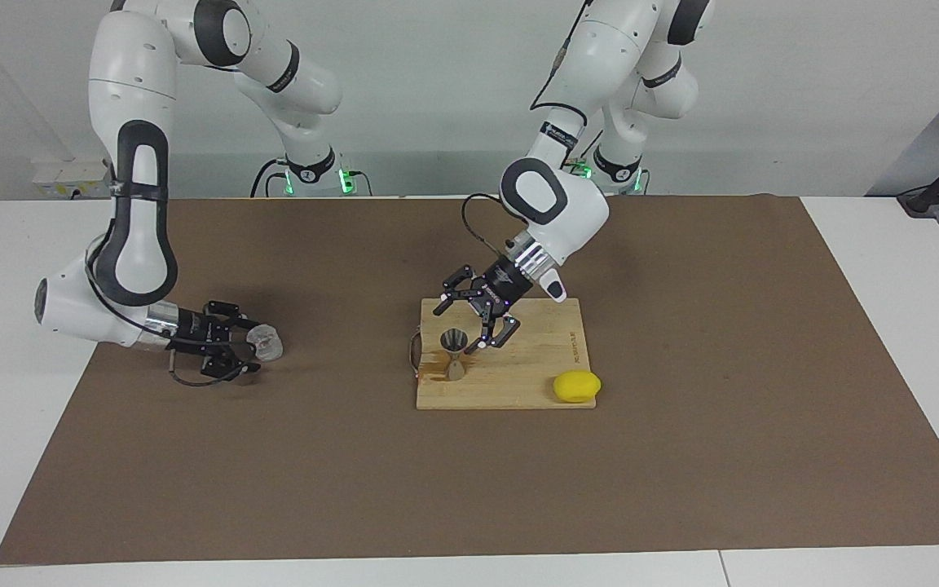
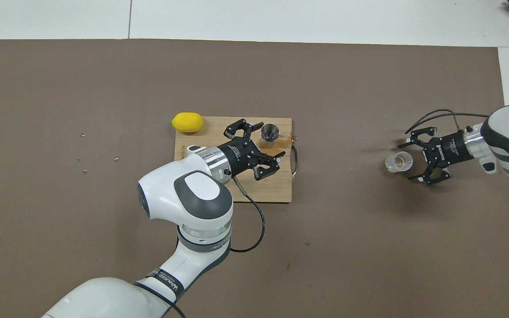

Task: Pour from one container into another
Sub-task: 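Release the dark cup on the board while the right gripper grasps the glass, then withdraw the left gripper while the right gripper lifts the glass cup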

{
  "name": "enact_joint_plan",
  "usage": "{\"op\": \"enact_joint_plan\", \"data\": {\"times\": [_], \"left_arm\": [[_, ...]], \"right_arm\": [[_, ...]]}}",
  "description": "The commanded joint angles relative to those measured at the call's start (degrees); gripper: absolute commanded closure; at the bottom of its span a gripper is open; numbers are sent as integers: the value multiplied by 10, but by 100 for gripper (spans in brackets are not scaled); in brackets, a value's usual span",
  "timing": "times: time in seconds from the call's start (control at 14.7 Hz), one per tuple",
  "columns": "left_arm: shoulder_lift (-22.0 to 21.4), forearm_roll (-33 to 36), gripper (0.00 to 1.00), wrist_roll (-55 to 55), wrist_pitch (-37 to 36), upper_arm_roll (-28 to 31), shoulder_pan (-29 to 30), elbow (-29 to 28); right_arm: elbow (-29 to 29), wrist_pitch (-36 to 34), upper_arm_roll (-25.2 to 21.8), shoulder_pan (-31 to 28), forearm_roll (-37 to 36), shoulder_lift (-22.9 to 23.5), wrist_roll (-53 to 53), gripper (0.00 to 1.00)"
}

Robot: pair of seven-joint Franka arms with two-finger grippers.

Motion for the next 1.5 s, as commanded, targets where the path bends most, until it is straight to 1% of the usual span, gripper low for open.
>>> {"op": "enact_joint_plan", "data": {"times": [0.0, 0.14, 0.41, 0.75, 0.82, 0.88, 1.09, 1.16, 1.22, 1.29, 1.43], "left_arm": [[-2, -9, 0, 10, 7, 9, -9, 19], [-23, -9, 0, 6, 8, 9, -9, 13], [-60, -6, 0, 7, -8, 10, -1, -4], [-73, 94, 0, 5, -110, 11, 63, -7], [-73, 132, 0, 5, -134, 13, 77, -5], [-72, 171, 0, 5, -156, 14, 98, 0], [-67, 299, 0, 5, -227, 14, 143, 25], [-63, 351, 0, 5, -252, 14, 157, 40], [-62, 404, 0, 5, -276, 15, 168, 52], [-62, 449, 0, 5, -294, 15, 181, 58], [-63, 530, 0, 10, -298, 15, 198, 59]], "right_arm": [[-26, 3, 2, -4, 18, -19, -17, 0], [-27, 3, 2, -4, 18, -20, -15, 0], [-42, 7, 1, -9, 58, -26, -14, 0], [-47, 15, 1, -14, 87, -28, -18, 0], [-48, 19, 1, -14, 88, -28, -20, 14], [-50, 27, 1, -16, 89, -28, -20, 19], [-75, 40, 1, -18, 120, -36, -28, 20], [-76, 46, 1, -18, 121, -37, -32, 22], [-76, 46, 1, -20, 121, -37, -32, 28], [-75, 44, 1, -23, 122, -37, -32, 39], [-74, 41, 1, -24, 122, -37, -32, 72]]}}
